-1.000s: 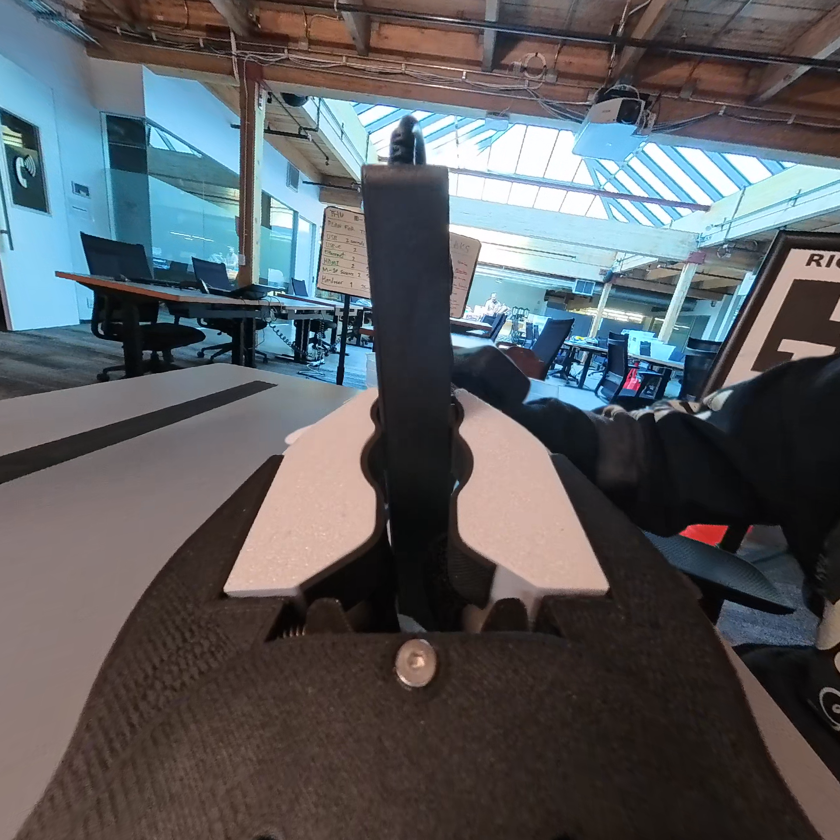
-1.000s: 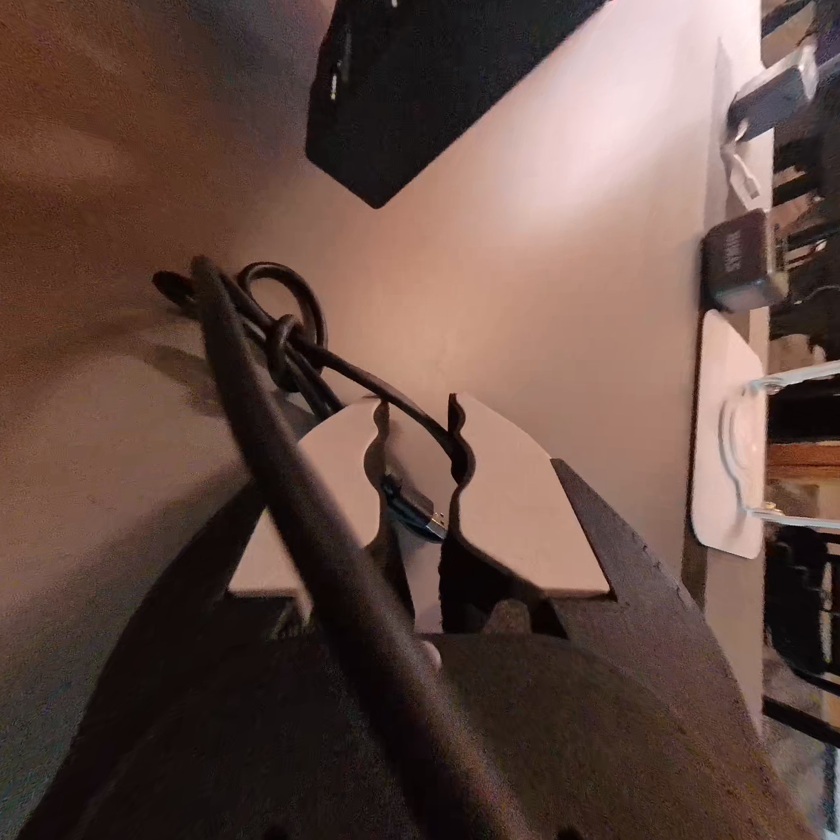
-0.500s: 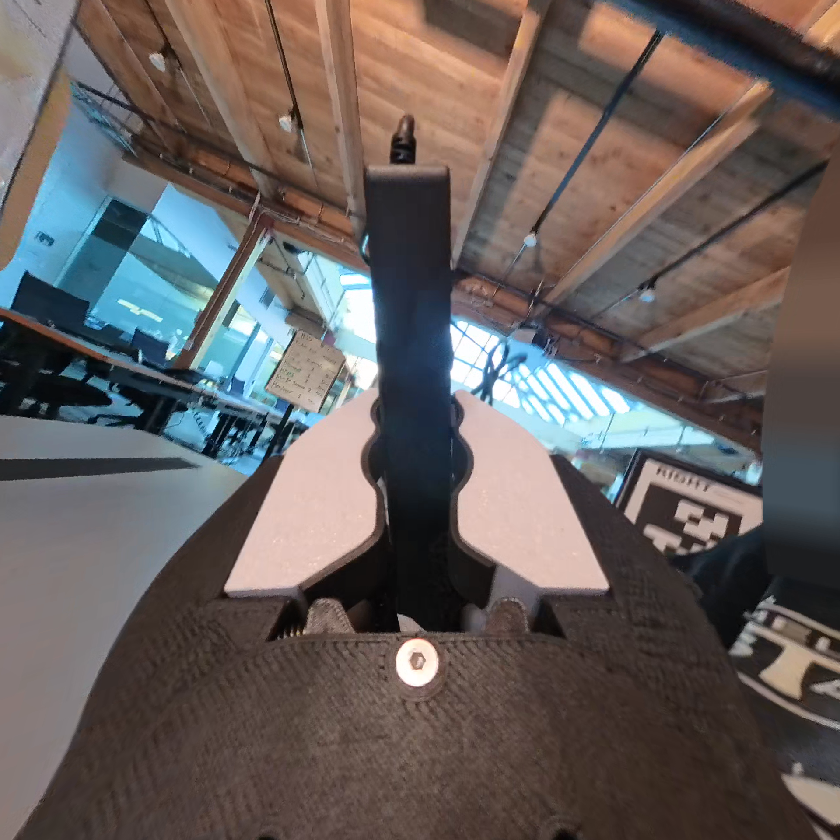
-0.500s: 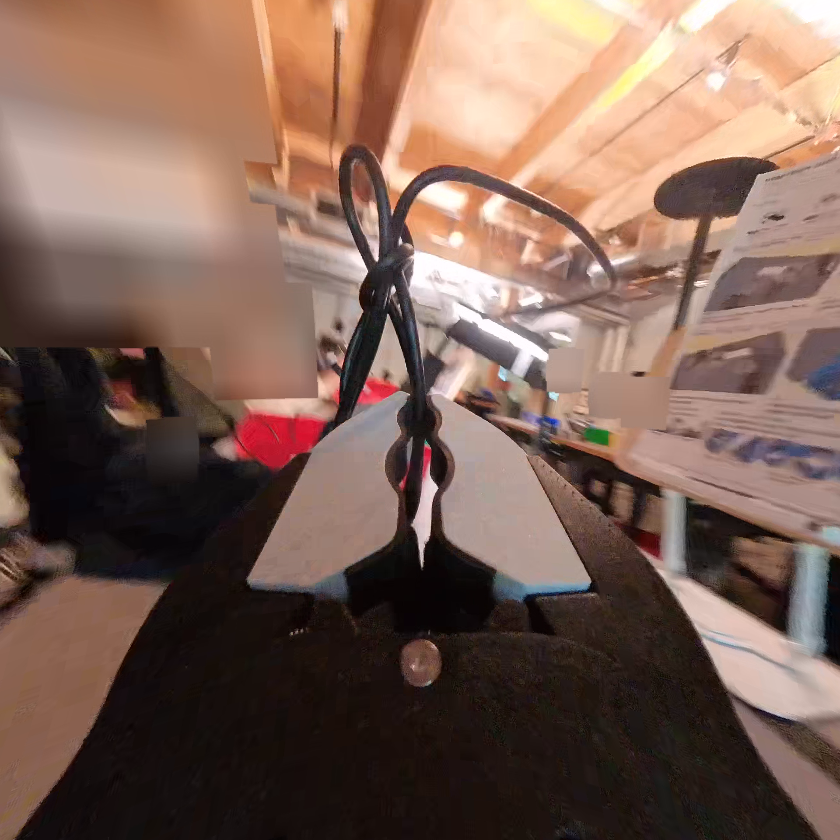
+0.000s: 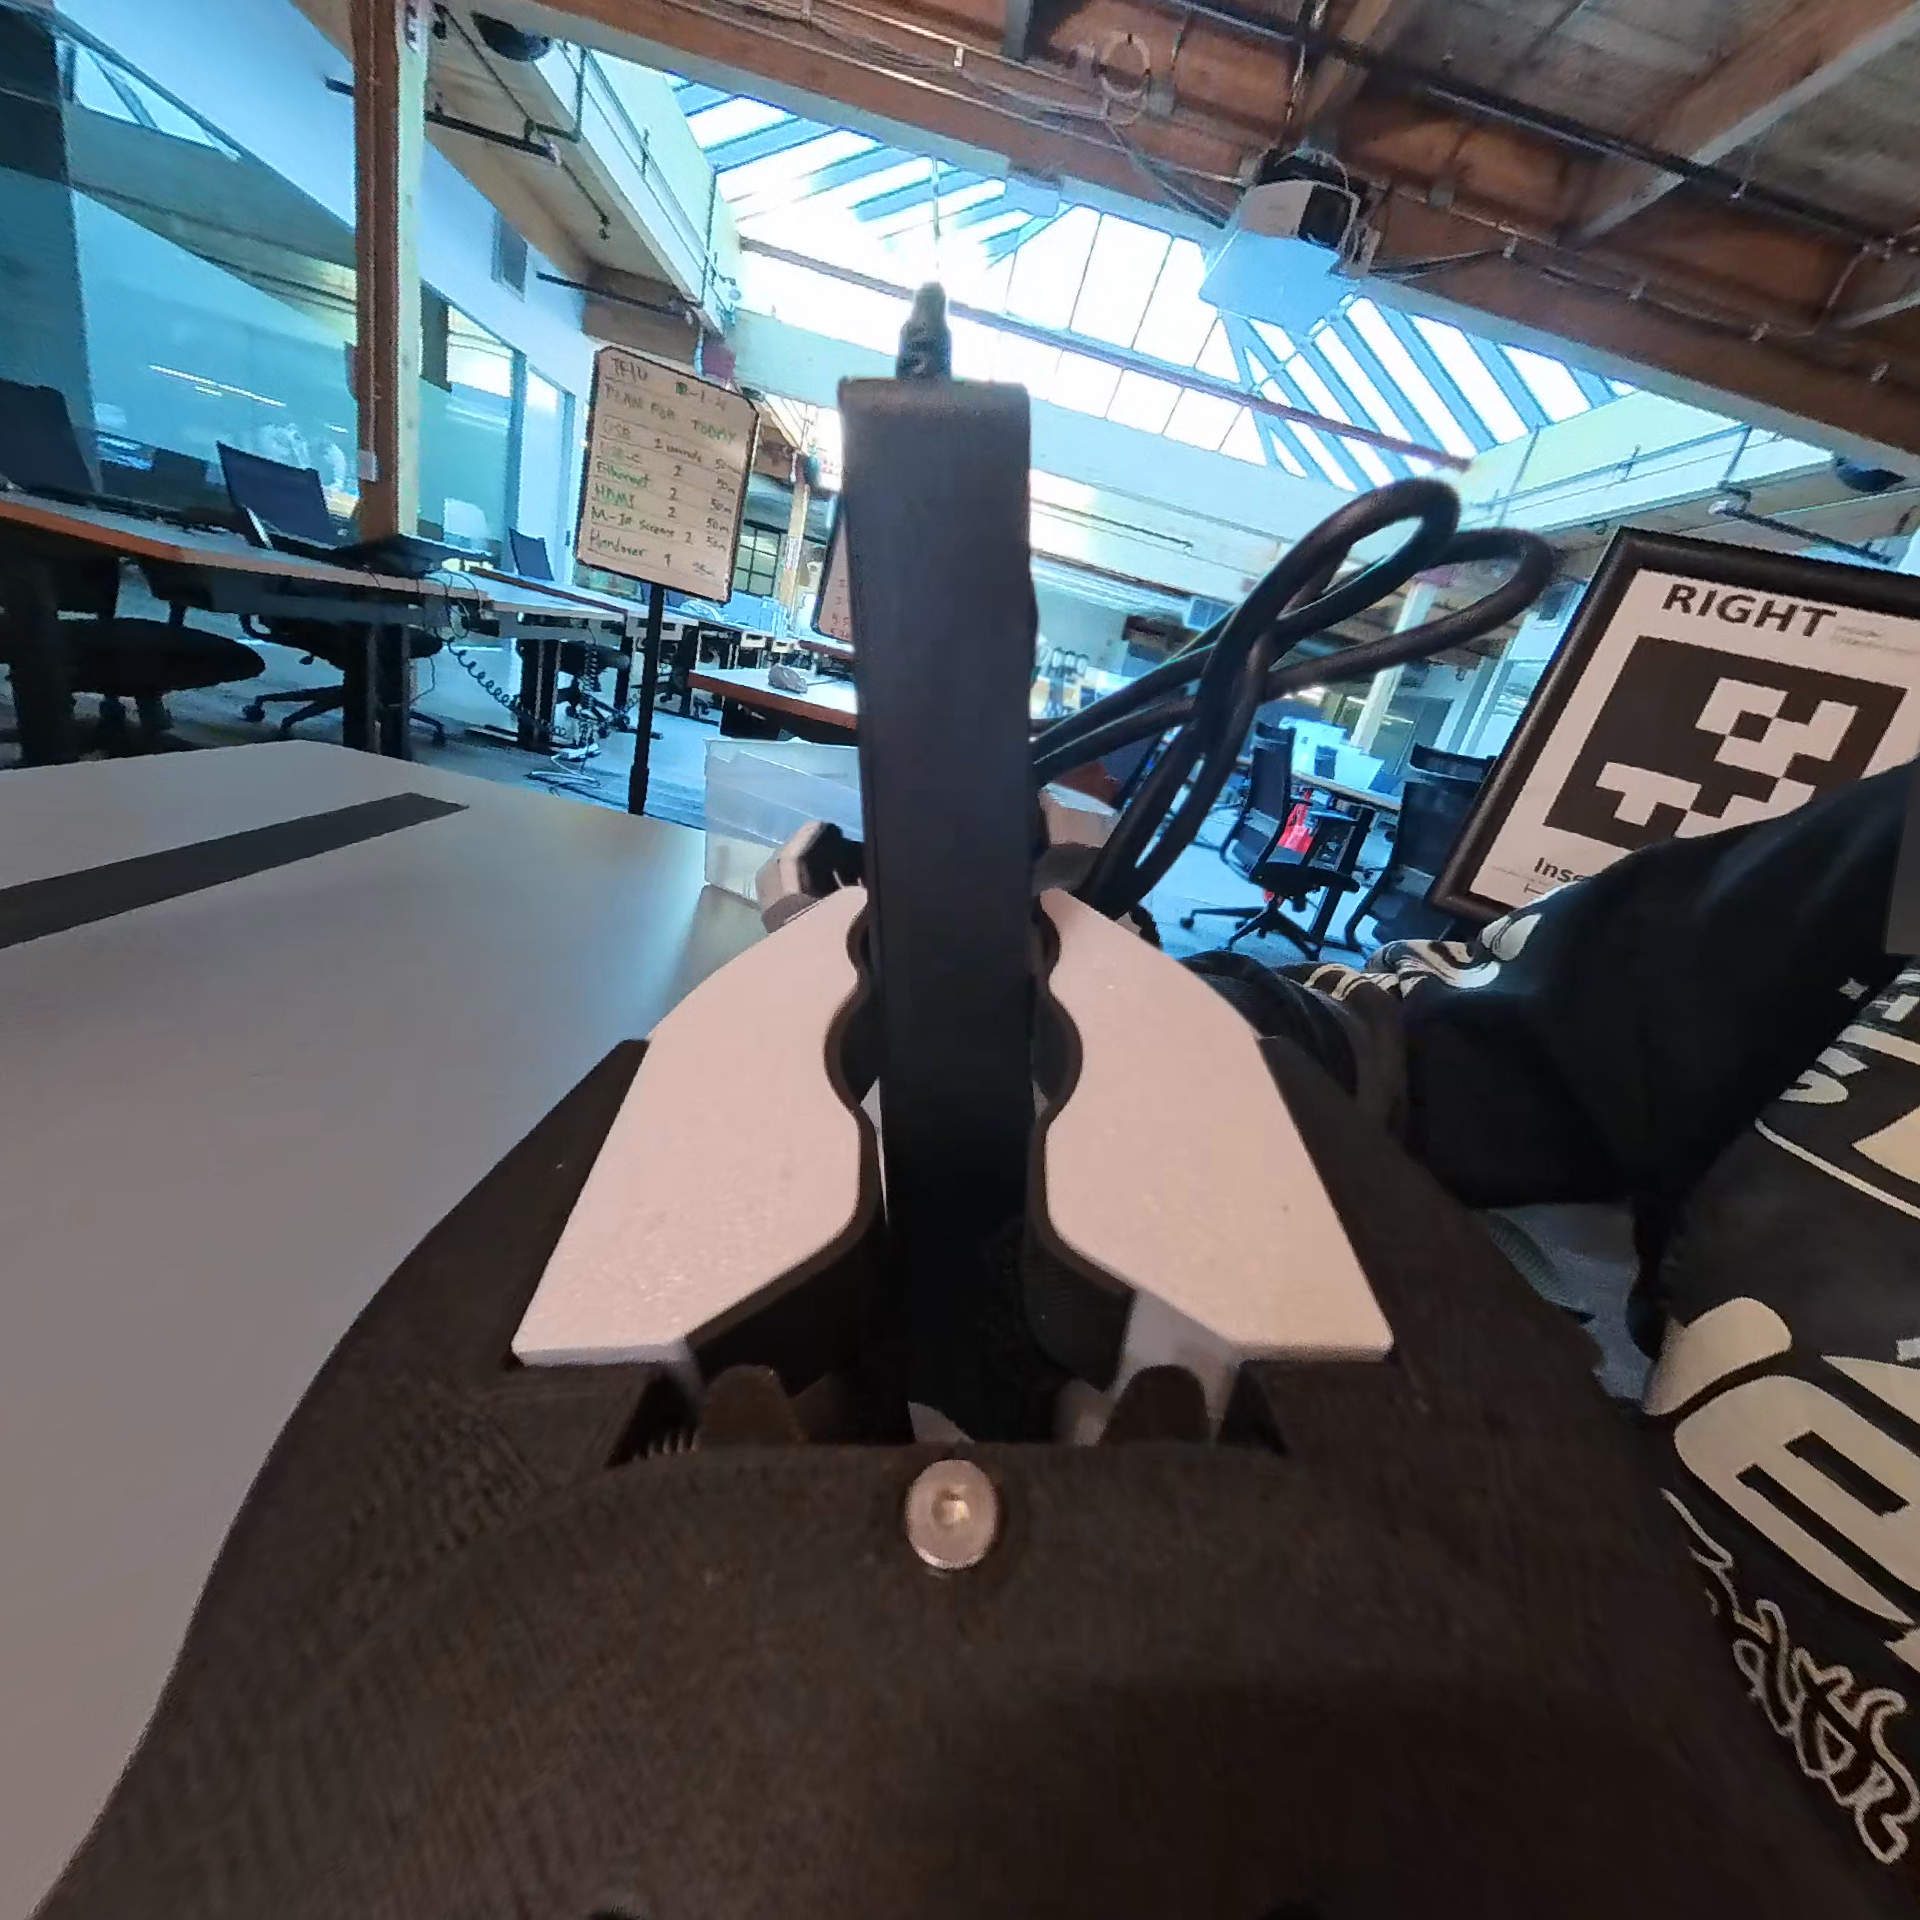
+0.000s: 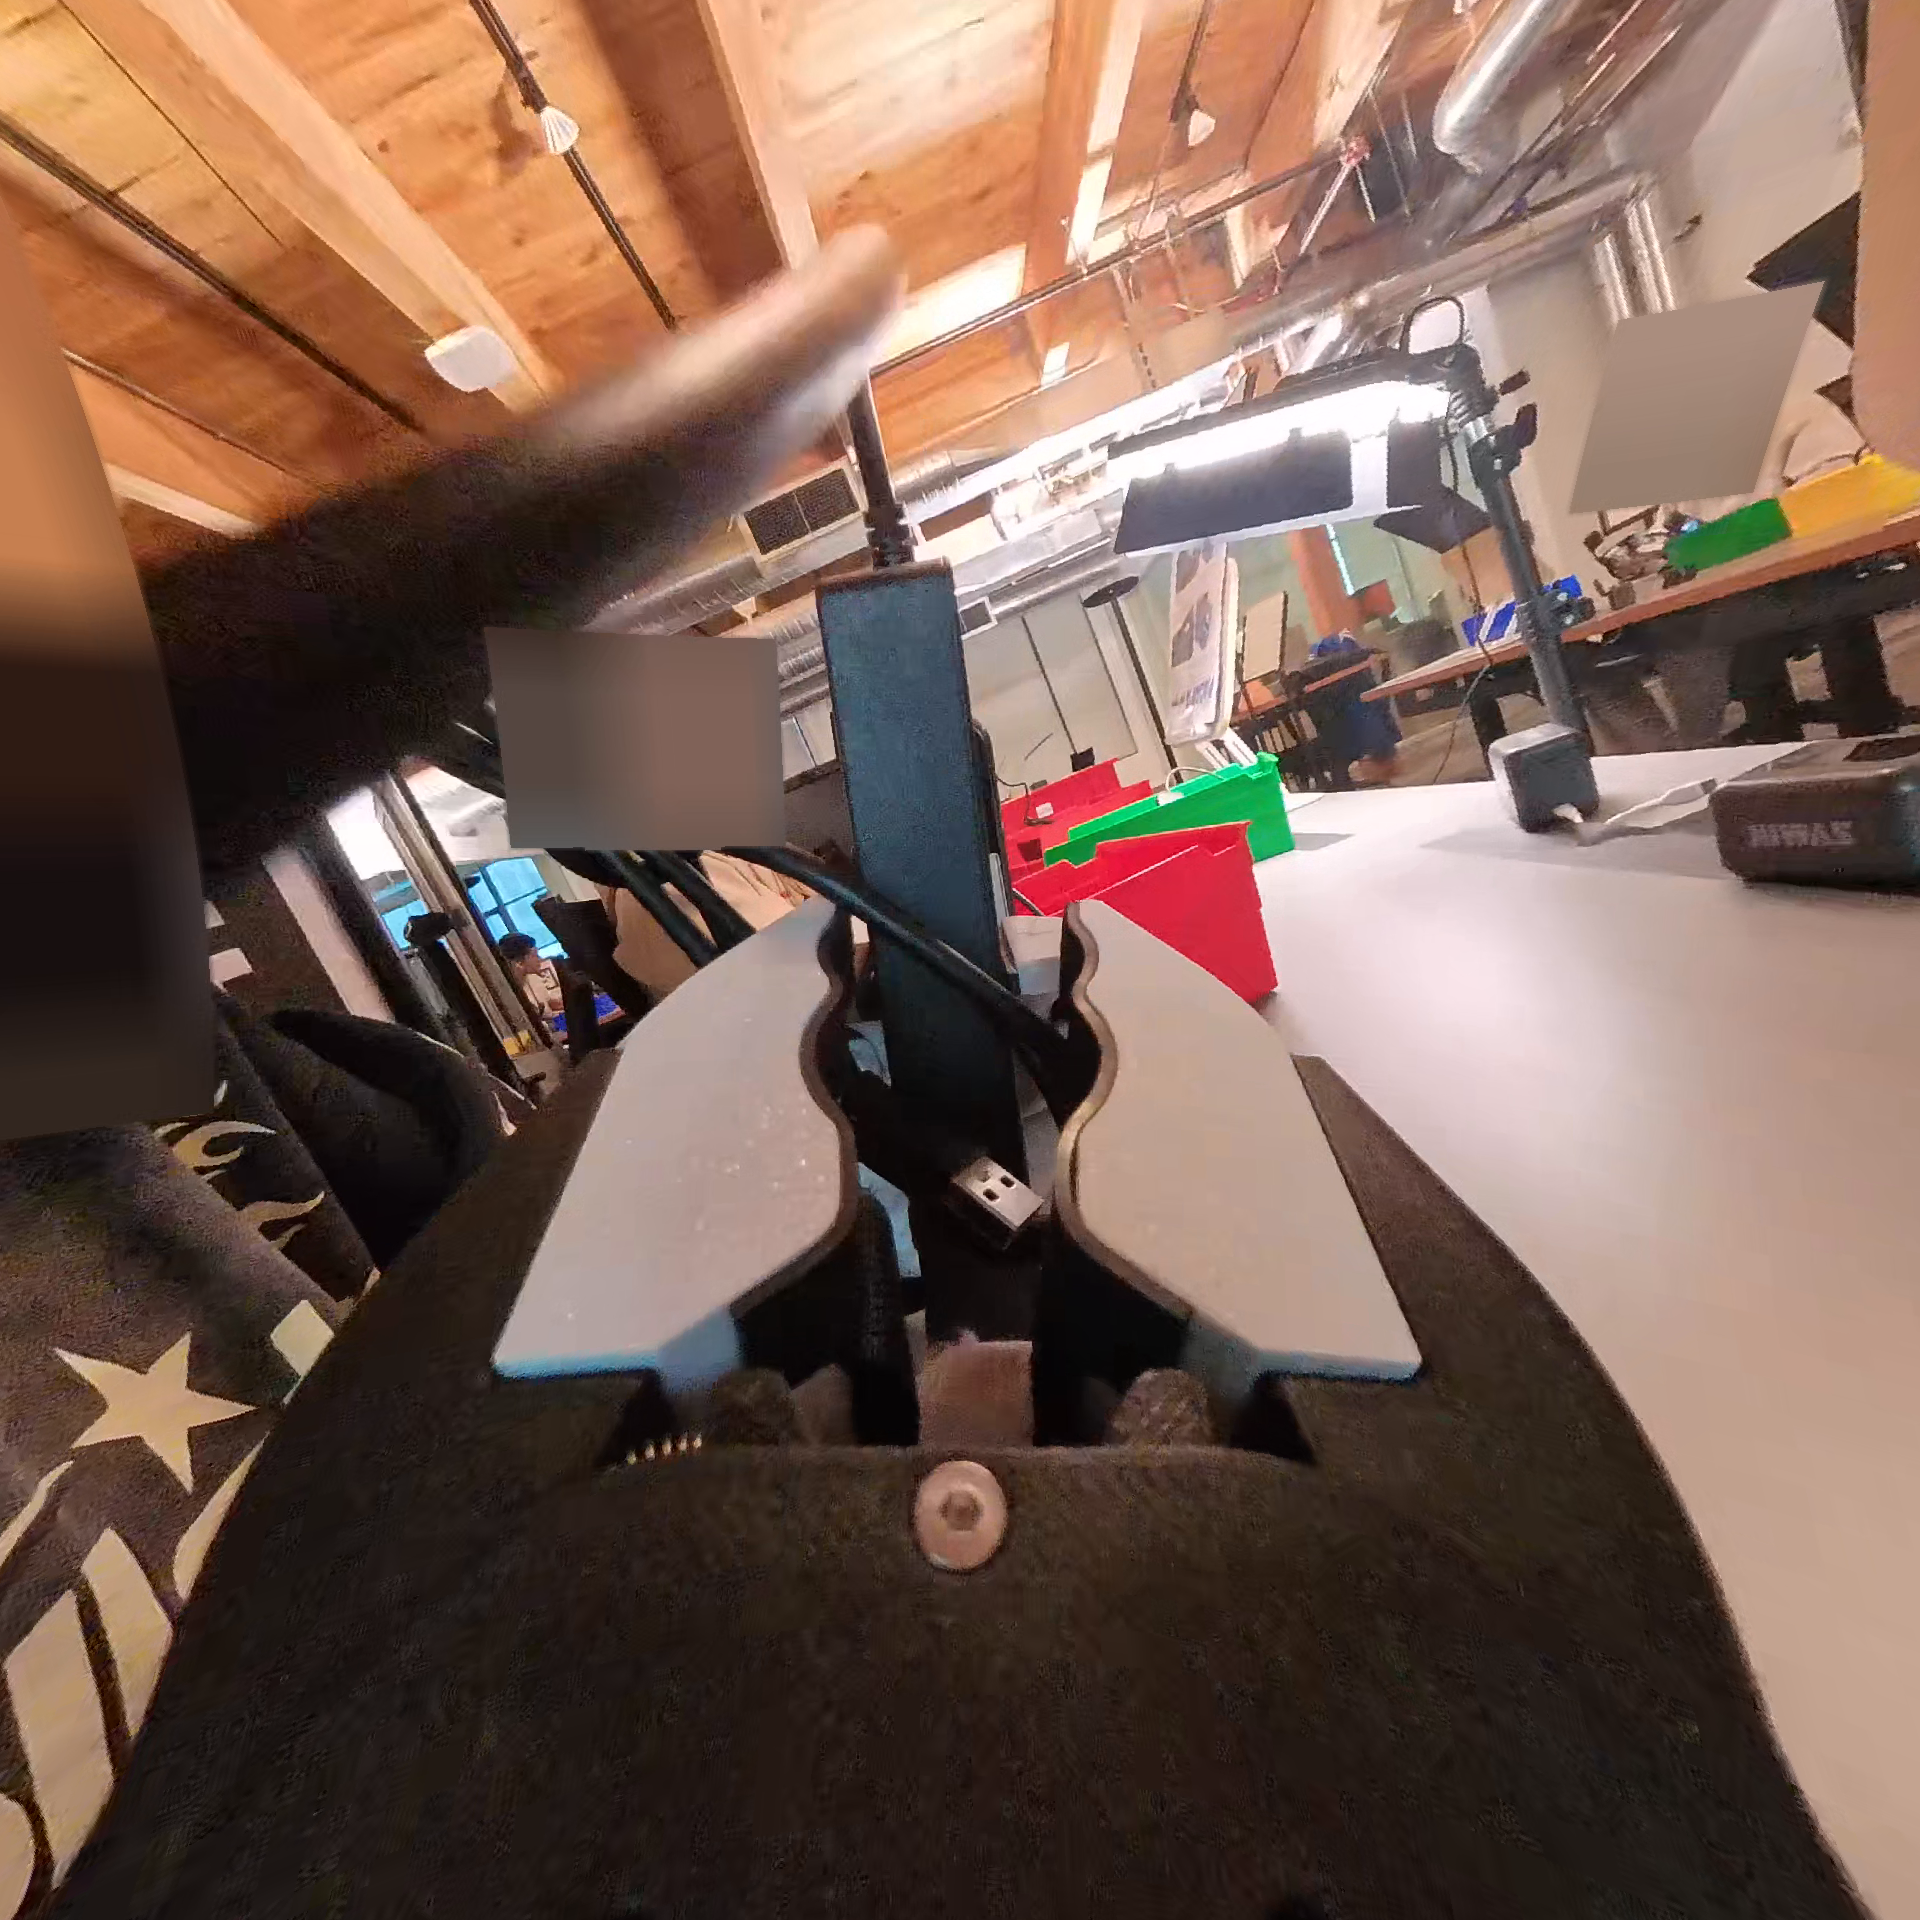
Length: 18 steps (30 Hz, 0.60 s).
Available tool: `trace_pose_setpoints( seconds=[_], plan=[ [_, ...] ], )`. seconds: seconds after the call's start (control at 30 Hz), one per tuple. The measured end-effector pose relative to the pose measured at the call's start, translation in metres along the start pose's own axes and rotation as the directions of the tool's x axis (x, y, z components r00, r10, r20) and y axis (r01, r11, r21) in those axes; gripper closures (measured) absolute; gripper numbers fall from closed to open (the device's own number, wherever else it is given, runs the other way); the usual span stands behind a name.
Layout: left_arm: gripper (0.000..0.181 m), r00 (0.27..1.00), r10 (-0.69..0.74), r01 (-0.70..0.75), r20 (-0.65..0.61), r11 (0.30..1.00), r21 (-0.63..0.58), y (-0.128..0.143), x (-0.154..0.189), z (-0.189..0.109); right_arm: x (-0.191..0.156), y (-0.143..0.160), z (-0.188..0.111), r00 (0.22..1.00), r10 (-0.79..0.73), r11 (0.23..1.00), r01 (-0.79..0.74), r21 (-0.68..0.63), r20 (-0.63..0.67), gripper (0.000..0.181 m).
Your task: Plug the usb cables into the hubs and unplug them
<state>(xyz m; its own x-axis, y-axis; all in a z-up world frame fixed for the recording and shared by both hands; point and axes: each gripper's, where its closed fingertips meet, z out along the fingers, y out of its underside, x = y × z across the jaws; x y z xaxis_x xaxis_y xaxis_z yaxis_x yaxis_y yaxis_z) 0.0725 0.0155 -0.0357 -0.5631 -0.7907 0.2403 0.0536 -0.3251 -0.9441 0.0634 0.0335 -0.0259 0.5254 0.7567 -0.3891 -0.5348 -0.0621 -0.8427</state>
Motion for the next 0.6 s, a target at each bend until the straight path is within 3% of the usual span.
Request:
trace_pose_setpoints(
  seconds=[0.2,0.3,0.37,0.47,0.6],
  plan=[
    [0.156,1.000,0.019,-0.020,-0.012,0.995,-0.093,0.008,0.003,0.002,-0.003,-0.002,-0.001,0.992,-0.124,0.992,0.123,-0.020,-0.020,0.136],
    [0.156,0.994,0.113,-0.109,-0.004,0.945,-0.308,0.042,0.002,0.008,-0.012,0.000,0.002,0.984,-0.174,0.982,0.175,-0.065,0.028,0.138],
    [0.155,0.975,0.219,-0.211,-0.029,0.882,-0.421,0.065,0.004,0.011,-0.015,0.017,0.002,0.967,-0.251,0.946,0.255,-0.199,0.046,0.142],
    [0.155,0.981,0.190,-0.190,-0.035,0.910,-0.369,0.059,0.009,0.017,-0.024,0.016,0.000,0.931,-0.359,0.901,0.365,-0.233,0.070,0.143],
    [0.146,0.990,0.125,-0.135,-0.059,0.966,-0.221,0.037,0.015,0.016,-0.037,-0.012,-0.005,0.927,-0.369,0.921,0.375,-0.103,0.067,0.144]
  ],
)
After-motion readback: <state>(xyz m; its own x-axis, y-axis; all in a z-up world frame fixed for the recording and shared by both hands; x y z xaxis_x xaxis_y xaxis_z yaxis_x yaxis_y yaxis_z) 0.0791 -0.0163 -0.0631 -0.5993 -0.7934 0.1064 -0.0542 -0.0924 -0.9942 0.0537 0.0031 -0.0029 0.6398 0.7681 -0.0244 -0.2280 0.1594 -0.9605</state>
